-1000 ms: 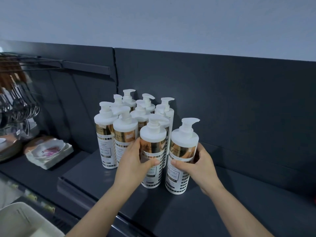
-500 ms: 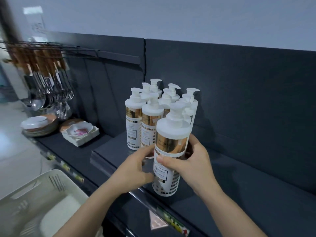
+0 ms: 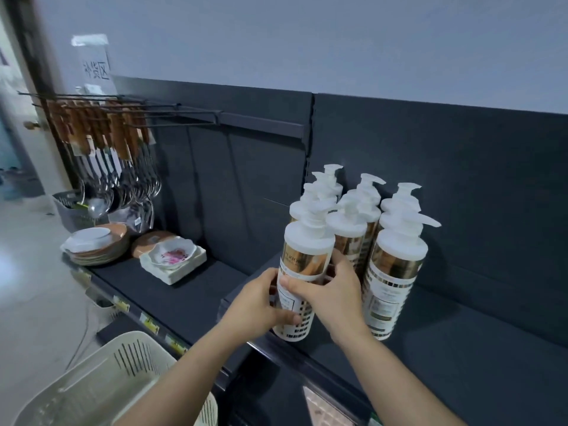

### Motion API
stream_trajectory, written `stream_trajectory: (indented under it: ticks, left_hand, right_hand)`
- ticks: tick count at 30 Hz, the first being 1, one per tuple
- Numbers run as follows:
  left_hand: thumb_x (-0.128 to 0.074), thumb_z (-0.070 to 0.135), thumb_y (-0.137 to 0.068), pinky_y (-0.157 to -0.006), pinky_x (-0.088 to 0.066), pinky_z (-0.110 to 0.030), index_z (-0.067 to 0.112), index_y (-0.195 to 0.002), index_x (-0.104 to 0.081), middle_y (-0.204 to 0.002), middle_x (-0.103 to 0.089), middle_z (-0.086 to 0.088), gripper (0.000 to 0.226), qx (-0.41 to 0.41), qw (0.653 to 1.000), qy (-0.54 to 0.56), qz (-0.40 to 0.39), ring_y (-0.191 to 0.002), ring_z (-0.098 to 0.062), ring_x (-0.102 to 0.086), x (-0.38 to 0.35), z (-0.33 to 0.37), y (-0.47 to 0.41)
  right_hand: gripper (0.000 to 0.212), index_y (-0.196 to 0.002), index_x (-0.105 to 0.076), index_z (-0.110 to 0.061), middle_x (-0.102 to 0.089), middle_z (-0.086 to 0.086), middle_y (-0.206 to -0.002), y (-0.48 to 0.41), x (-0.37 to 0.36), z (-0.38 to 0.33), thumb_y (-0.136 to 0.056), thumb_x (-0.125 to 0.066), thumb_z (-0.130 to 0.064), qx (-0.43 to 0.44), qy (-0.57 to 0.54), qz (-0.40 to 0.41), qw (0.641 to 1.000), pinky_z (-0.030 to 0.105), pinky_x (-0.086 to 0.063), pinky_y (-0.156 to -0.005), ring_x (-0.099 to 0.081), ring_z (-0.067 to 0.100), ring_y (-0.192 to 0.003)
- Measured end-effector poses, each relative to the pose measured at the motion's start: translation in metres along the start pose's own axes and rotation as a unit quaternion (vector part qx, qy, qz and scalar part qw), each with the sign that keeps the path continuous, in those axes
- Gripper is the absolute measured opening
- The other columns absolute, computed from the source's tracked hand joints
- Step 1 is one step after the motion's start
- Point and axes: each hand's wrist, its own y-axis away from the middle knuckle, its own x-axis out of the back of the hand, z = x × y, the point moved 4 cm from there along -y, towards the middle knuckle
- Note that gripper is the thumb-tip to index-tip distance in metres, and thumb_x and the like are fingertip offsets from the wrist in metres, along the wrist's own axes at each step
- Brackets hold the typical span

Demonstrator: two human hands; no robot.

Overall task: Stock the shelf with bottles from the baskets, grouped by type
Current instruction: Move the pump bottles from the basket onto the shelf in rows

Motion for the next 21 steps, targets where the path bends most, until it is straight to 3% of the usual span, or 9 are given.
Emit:
stream_trajectory:
  ticks: [9,13,21]
  left_hand:
    - [-0.086,0.013,-0.064,-0.089,-0.055,-0.034,0.033,-0.111,-0.055,-0.105,-0.07,0.014,0.059,-0.014,0.999,0.031,-0.032,-0.101,-0.001,-0.064,0.014,-0.031,-0.032]
    - [-0.085,0.011,-0.065,-0.089,-0.055,-0.034,0.03,-0.113,-0.056,-0.105,-0.07,0.013,0.059,-0.013,0.998,0.046,-0.035,-0.101,-0.003,-0.064,0.012,-0.036,-0.04]
    - [-0.085,0.021,-0.07,-0.088,-0.053,-0.026,0.03,-0.125,-0.051,-0.113,-0.066,0.017,0.065,-0.016,0.999,0.015,-0.023,-0.106,-0.002,-0.061,0.006,-0.031,-0.04]
  right_hand:
    - [0.076,-0.113,-0.06,-0.034,-0.061,-0.014,-0.11,-0.018,-0.031,0.012,-0.044,-0.086,-0.051,0.003,0.074,0.066,0.995,0.037,-0.056,-0.091,-0.061,0.006,-0.106]
    - [0.075,-0.118,-0.059,-0.029,-0.06,-0.012,-0.112,-0.02,-0.032,0.014,-0.051,-0.09,-0.045,0.005,0.105,0.088,0.99,0.036,-0.055,-0.092,-0.06,0.006,-0.107]
    - [0.081,-0.127,-0.05,-0.028,-0.059,-0.012,-0.119,-0.012,-0.03,0.01,-0.059,-0.085,-0.053,0.021,0.176,0.109,0.978,0.034,-0.052,-0.092,-0.058,0.009,-0.112]
